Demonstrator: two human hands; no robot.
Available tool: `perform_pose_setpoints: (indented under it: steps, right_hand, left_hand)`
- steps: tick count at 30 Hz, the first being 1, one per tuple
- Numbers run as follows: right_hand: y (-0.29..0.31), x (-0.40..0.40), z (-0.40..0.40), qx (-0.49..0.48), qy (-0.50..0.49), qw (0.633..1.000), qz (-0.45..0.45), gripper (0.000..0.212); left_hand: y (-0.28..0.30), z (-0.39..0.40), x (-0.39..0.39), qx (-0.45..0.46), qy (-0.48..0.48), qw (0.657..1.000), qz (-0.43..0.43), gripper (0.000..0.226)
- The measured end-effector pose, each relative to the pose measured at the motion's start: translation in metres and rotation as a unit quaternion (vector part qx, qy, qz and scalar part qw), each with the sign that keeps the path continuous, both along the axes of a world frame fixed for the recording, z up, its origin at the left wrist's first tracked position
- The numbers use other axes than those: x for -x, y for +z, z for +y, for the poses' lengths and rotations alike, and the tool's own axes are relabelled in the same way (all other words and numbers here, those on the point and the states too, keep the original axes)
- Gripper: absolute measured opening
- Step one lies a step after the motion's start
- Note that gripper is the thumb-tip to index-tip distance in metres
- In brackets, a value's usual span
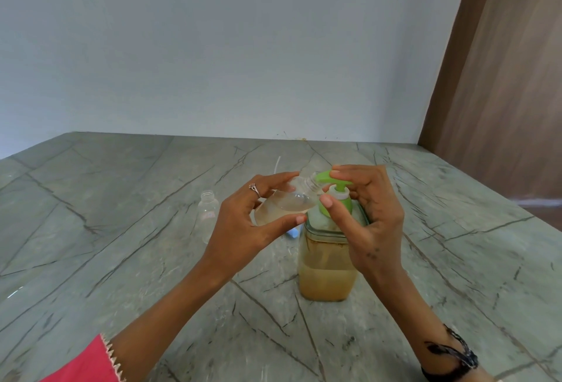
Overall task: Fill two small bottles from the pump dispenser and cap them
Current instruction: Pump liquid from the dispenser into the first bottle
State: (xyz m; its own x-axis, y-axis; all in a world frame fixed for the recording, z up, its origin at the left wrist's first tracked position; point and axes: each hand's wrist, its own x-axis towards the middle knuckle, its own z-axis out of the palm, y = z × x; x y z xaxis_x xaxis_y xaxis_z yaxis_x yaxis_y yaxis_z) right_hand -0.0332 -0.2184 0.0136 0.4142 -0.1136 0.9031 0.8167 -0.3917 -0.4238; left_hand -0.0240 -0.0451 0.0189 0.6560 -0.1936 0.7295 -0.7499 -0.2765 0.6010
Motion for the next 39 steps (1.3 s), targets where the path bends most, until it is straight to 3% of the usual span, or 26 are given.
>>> perform_pose_setpoints:
  steps: [6, 13, 24, 30, 39]
  right_hand:
    - [-0.0034, 0.0005, -0.0002, 0.019, 0.019, 1.000, 0.003, 0.035]
    - [-0.0046, 0.0003, -0.0025, 0.014, 0.051, 0.998, 0.019, 0.033]
    - [0.0037, -0.0022, 0.0001, 0.004, -0.014, 1.000, 0.000, 0.024]
    - [0.0009, -0.0011, -0.0004, -0.007, 0.033, 0.999, 0.024, 0.022]
    - [-0.0033, 0.0036, -0.0040, 0.013, 0.078, 0.996, 0.043, 0.037]
  left_hand:
    - [0.0003, 0.0001, -0.0004, -0.004, 0.002, 1.000, 0.002, 0.051]
    - [-0.0001, 0.0014, -0.0007, -0.001, 0.003, 1.000, 0.004, 0.050]
    - [-0.0017, 0.0008, -0.0005, -0.001, 0.008, 1.000, 0.004, 0.048]
    - [-0.0006, -0.0001, 0.0002, 0.006, 0.004, 1.000, 0.007, 0.047]
    - [-0.0014, 0.0009, -0.0007, 0.001, 0.005, 1.000, 0.012, 0.049]
